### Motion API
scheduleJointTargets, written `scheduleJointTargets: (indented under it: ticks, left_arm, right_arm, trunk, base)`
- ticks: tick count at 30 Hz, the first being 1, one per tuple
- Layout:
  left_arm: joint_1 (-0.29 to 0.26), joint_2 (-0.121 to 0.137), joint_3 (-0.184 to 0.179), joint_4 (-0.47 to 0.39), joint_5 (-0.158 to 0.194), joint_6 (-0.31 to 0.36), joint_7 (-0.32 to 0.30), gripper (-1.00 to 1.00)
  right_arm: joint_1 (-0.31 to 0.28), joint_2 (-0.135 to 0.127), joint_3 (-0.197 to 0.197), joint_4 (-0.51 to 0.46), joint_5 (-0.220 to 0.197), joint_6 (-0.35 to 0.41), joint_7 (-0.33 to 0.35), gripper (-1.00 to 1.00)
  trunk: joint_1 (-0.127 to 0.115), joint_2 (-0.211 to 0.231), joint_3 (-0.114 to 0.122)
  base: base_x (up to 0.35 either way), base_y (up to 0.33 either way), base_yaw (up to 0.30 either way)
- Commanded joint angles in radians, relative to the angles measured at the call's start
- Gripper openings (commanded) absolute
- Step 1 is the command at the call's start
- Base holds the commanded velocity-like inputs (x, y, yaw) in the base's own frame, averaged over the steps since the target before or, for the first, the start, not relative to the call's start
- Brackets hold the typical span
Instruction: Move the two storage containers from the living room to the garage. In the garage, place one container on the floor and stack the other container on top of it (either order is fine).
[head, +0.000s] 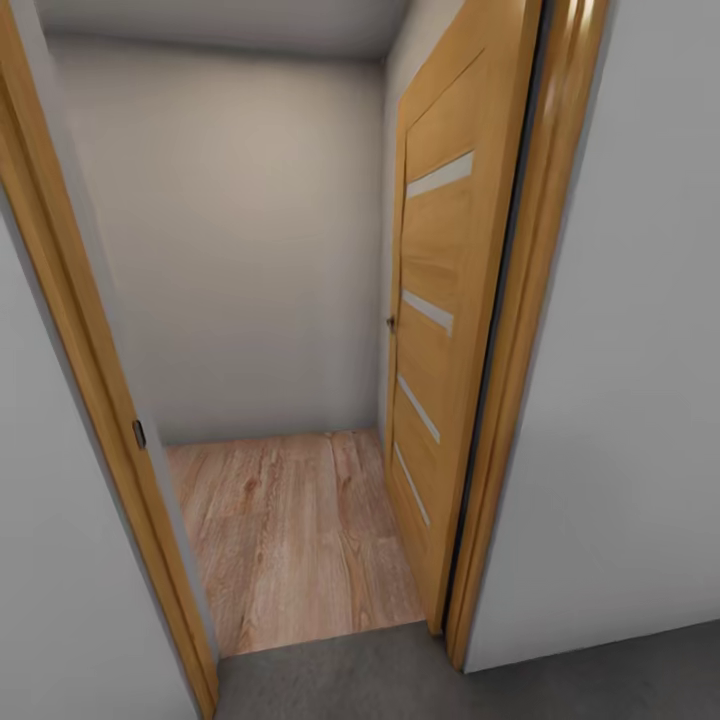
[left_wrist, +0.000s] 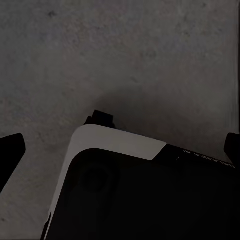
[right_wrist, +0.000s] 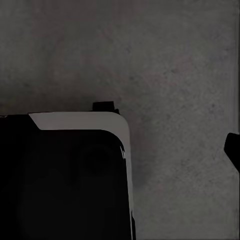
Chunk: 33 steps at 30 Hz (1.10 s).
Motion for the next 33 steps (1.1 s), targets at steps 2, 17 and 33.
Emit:
scheduleJointTargets:
  ticks: [2, 17, 33]
  left_arm:
    - [-0.001, 0.0, 0.003, 0.001, 0.002, -0.002, 0.001, 1.0]
    - [-0.001, 0.003, 0.005, 0.002, 0.003, -0.002, 0.002, 1.0]
    - [-0.001, 0.003, 0.005, 0.002, 0.003, -0.002, 0.001, 1.0]
  right_arm:
    - [-0.001, 0.0, 0.0, 0.003, -0.004, -0.007, 0.0, 1.0]
    - [-0.001, 0.0, 0.0, 0.003, -0.004, -0.006, 0.0, 1.0]
    - [-0.001, -0.001, 0.0, 0.002, -0.004, -0.01, 0.0, 1.0]
  trunk:
    - [0.001, -0.001, -0.001]
    - [0.001, -0.001, -0.001]
    - [0.001, -0.001, -0.001]
  base:
    - [0.277, -0.188, 0.251]
    - [0.301, -0.102, 0.261]
    - [0.322, 0.05, 0.103]
